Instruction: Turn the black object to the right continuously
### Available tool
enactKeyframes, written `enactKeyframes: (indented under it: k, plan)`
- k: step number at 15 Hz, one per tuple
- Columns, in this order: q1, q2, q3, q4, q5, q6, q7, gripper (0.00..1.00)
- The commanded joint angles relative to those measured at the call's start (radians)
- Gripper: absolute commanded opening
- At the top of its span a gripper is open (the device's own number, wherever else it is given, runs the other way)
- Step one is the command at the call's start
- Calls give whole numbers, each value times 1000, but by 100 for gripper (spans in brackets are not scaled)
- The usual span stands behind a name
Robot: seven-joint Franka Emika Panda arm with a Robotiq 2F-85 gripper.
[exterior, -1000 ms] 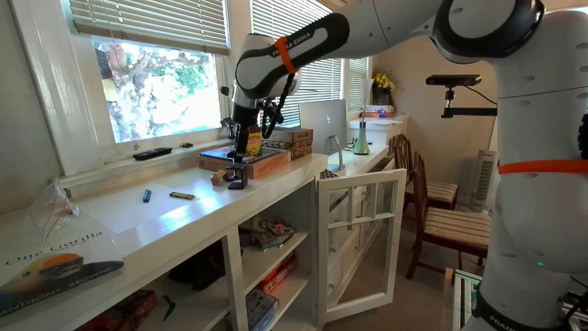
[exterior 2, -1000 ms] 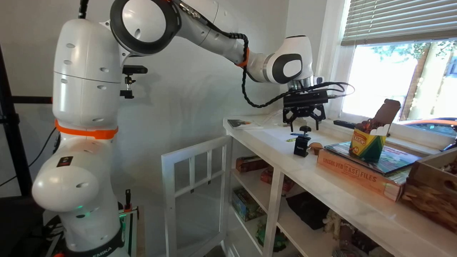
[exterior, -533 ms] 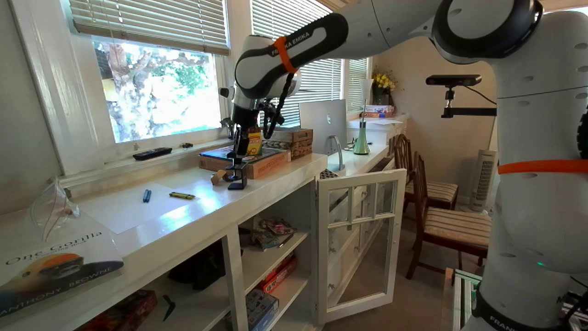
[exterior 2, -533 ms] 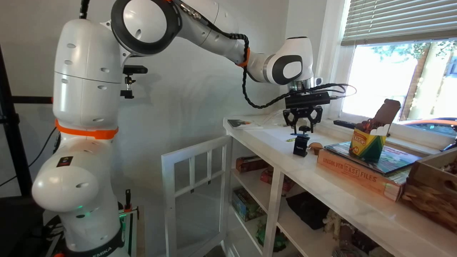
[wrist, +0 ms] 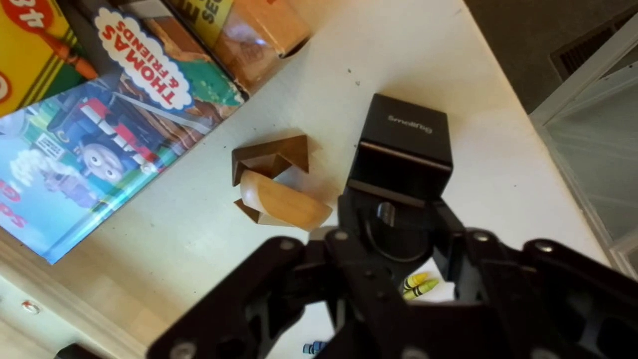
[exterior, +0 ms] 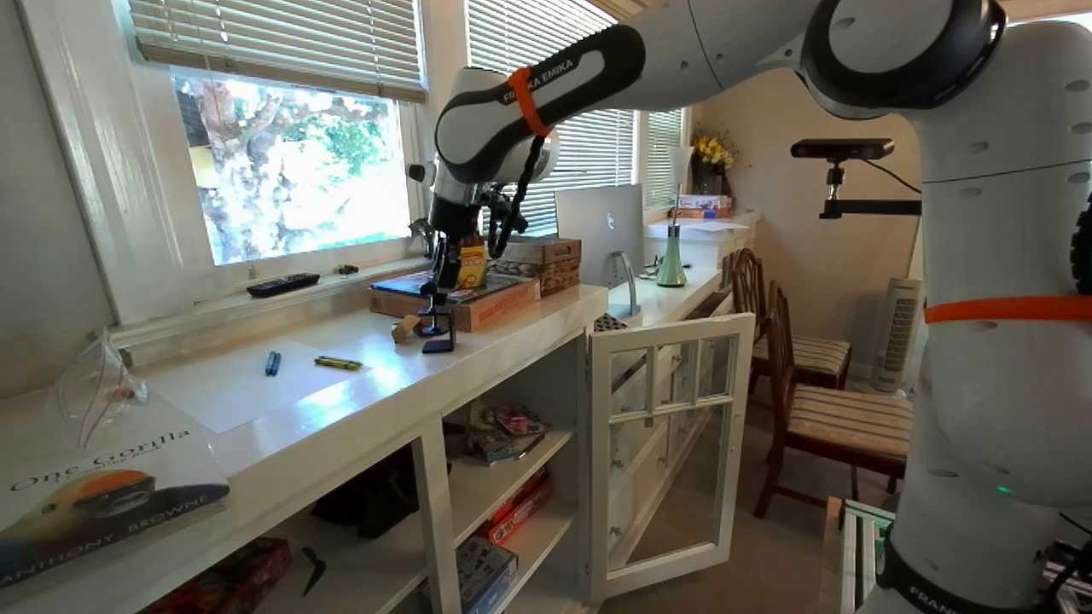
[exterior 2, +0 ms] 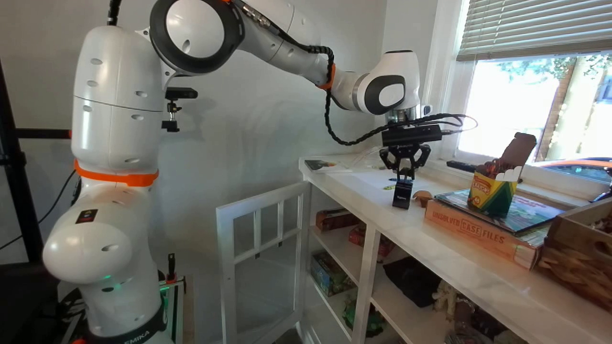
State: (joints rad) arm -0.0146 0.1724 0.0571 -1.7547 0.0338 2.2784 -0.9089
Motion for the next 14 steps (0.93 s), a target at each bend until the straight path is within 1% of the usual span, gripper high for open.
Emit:
enactKeyframes:
  k: [1, 4, 8, 10, 14]
  plan:
    - [9, 4, -6, -4, -28, -4, 87, 13]
    - [28, 3, -15, -13, -96, 9, 267, 13]
    - [42, 13, -12, 5, -160, -37, 478, 13]
    - [43, 18, -9, 12, -164, -46, 548, 13]
    - [40, 25, -8, 23, -132, -58, 652, 13]
